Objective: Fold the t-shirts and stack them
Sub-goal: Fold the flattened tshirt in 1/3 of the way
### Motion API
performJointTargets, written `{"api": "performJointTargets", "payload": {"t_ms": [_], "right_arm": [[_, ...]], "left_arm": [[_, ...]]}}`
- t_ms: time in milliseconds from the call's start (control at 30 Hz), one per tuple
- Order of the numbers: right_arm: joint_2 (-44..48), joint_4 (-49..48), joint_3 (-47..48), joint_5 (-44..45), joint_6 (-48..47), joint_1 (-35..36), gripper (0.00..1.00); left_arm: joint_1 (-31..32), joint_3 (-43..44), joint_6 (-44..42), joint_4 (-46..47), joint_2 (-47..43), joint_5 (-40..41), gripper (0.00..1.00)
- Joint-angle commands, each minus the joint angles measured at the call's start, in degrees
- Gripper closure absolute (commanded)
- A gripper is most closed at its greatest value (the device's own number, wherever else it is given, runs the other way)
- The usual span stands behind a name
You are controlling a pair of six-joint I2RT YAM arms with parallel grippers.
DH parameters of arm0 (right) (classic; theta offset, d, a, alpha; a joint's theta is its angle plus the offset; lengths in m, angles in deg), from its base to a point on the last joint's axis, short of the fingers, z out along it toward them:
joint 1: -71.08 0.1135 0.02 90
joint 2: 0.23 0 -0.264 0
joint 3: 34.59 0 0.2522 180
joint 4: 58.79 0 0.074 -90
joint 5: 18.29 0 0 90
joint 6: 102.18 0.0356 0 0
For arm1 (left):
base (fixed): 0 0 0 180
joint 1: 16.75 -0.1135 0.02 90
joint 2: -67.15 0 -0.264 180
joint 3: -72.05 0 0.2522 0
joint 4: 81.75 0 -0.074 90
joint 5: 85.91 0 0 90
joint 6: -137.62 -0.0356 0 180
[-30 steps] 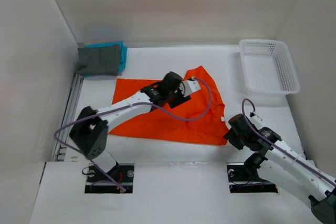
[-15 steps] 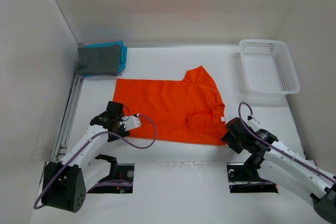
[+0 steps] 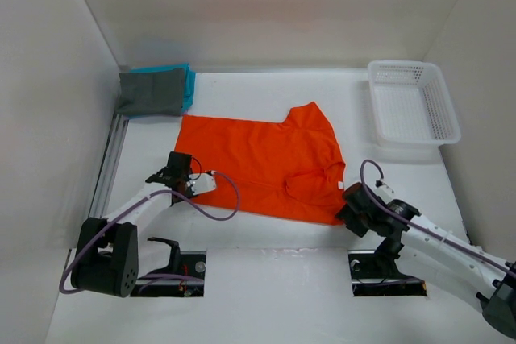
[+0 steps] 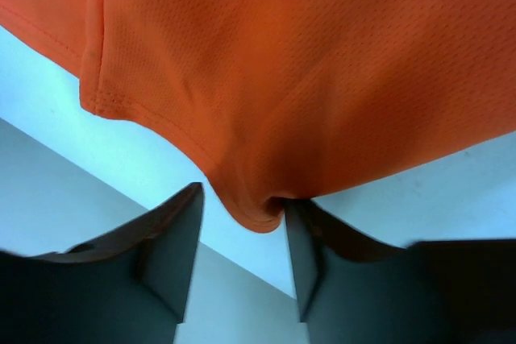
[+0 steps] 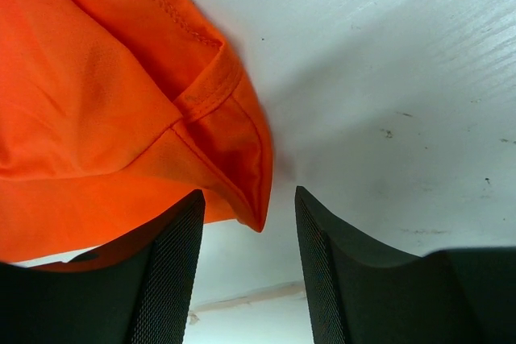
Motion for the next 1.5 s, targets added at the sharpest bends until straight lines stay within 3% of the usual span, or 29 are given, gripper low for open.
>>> {"api": "performJointTargets", "payload": {"t_ms": [0, 233, 300, 400, 467, 667, 800, 867, 933, 1033, 1100, 1200, 1300, 1367, 1467], "right_arm": [[-0.8, -2.6, 0.5, 0.0, 0.9, -0.1, 0.47], [-2.9, -8.0, -0.9, -2.5, 4.0, 1.3, 0.49], [-3.7, -9.4, -1.7, -2.6, 4.3, 1.3, 0.59], [-2.9, -10.9, -2.6, -3.3, 3.8, 0.1, 0.88], [-1.4, -8.5, -1.8, -3.4, 2.8, -0.5, 1.0], [5.0, 9.5, 3.3, 1.0, 8.4, 8.5, 1.0], [7.7, 18.6, 5.0, 3.9, 16.5, 16.1, 1.0], [7.5, 20.3, 5.1, 4.0, 18.9, 19.0, 0.97], [6.7, 20.4, 5.1, 4.0, 20.4, 21.3, 0.87], [5.0, 20.4, 5.7, 4.1, 20.7, 23.0, 0.5], [4.5, 20.5, 7.1, 4.5, 19.8, 23.7, 0.41], [4.3, 20.3, 12.2, 7.1, 16.0, 25.0, 0.37], [2.0, 19.9, 21.3, 10.7, 6.1, 23.8, 0.38], [-1.3, 18.0, 27.3, 11.9, -5.1, 18.8, 0.35], [-9.1, 9.5, 34.2, 7.9, -28.7, 4.2, 0.32]], "left_arm": [[0.3, -2.6, 1.5, 3.5, 0.9, -3.4, 0.62], [0.9, -3.5, 2.5, 2.1, -4.2, -3.7, 0.82], [0.7, -3.3, 2.5, 1.4, -4.7, -3.7, 0.88], [-0.2, -2.2, 2.3, -1.9, -6.2, -3.7, 0.95], [-0.6, -1.3, 1.1, -7.0, -9.4, -3.6, 0.98], [0.6, 0.2, -1.1, -25.2, -21.5, -4.2, 0.99], [1.5, 0.2, -1.8, -29.7, -26.2, -3.2, 0.95], [2.1, 0.2, -2.2, -32.6, -27.4, -3.1, 0.92], [2.8, 0.4, -1.9, -35.5, -27.4, -3.1, 0.85], [2.9, -0.3, -1.7, -37.8, -28.2, -2.2, 0.51], [2.2, -0.4, -1.5, -38.0, -29.2, -1.2, 0.41], [0.5, 2.2, -1.2, -38.1, -30.6, -0.9, 0.36], [-3.3, 8.2, -1.0, -36.4, -30.5, -2.0, 0.32], [-6.9, 12.5, 0.2, -33.5, -28.8, -4.2, 0.29], [-13.0, 19.0, 3.7, -28.8, -22.5, -9.8, 0.27]]}}
